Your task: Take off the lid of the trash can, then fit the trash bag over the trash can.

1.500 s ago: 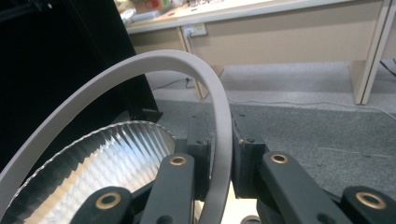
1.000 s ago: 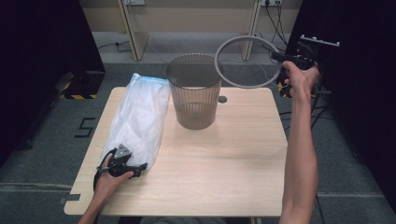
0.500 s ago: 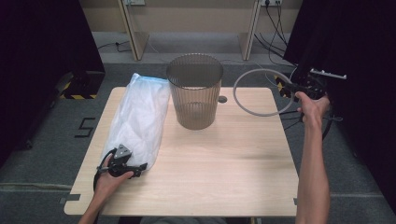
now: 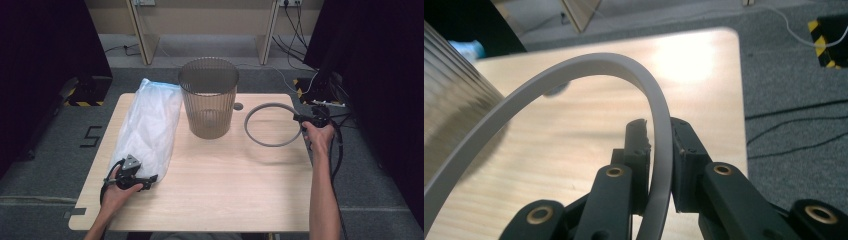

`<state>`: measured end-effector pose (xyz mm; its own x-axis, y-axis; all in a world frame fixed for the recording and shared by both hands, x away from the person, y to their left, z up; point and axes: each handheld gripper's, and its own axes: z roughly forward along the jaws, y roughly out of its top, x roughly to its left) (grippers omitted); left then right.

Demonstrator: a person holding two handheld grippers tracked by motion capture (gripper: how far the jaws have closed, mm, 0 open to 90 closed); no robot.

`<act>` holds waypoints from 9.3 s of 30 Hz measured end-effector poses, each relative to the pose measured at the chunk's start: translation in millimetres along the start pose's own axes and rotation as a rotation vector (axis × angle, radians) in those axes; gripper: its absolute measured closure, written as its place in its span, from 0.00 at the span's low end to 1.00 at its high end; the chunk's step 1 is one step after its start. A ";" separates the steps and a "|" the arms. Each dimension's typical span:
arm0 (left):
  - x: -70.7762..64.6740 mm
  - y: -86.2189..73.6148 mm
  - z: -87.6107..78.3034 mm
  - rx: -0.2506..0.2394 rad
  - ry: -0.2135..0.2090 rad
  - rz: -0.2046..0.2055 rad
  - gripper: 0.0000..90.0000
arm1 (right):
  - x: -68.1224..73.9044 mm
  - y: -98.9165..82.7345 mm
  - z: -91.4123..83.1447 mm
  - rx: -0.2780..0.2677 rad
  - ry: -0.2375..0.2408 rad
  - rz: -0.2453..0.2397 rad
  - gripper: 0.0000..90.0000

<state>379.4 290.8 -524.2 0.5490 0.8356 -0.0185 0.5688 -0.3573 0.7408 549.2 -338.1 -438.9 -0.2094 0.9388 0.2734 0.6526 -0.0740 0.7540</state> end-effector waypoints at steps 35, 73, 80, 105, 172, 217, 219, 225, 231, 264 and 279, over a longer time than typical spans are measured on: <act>-0.1 0.0 0.0 0.000 0.000 -0.001 0.14 | 18.3 -33.9 34.4 0.050 -0.153 -0.105 0.54; 0.0 0.0 0.0 0.000 0.000 -0.001 0.14 | 133.9 -143.0 -37.2 0.077 0.057 -0.392 0.27; 0.0 0.0 0.0 0.000 0.000 -0.001 0.14 | 135.7 -159.5 -40.2 0.101 0.056 -0.396 0.27; -12.8 30.8 26.8 0.024 -0.044 0.033 0.21 | 136.6 -184.3 -42.8 0.134 0.057 -0.423 0.24; 65.2 203.0 -20.5 -0.213 -0.126 -0.120 0.98 | 134.2 -184.4 -42.0 0.127 0.080 -0.437 0.22; -69.5 354.2 19.4 -0.239 -0.185 0.118 0.97 | 215.6 71.0 -76.0 -0.102 0.158 -0.497 0.30; -71.1 352.2 19.3 -0.236 -0.188 0.128 0.97 | 223.8 88.6 -70.9 -0.100 0.151 -0.488 0.30; -74.8 346.9 18.7 -0.243 -0.196 0.139 0.97 | 243.1 129.2 -47.1 -0.092 0.164 -0.445 0.32; -77.4 345.3 19.9 -0.248 -0.198 0.139 0.97 | 260.8 151.5 -19.1 -0.075 0.212 -0.415 0.35; -3.1 335.7 -29.3 -0.238 -0.135 -0.046 0.49 | 258.8 169.3 32.0 0.026 0.145 -0.559 1.00; -10.6 327.6 13.9 -0.169 -0.077 0.021 0.79 | 257.8 155.6 -13.4 0.055 0.127 -0.509 0.42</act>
<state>568.4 159.1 -290.7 0.6082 0.7923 -0.0485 0.4493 -0.2933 0.8439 587.0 -112.1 -243.1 -0.5944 0.8028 -0.0469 0.4815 0.4020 0.7789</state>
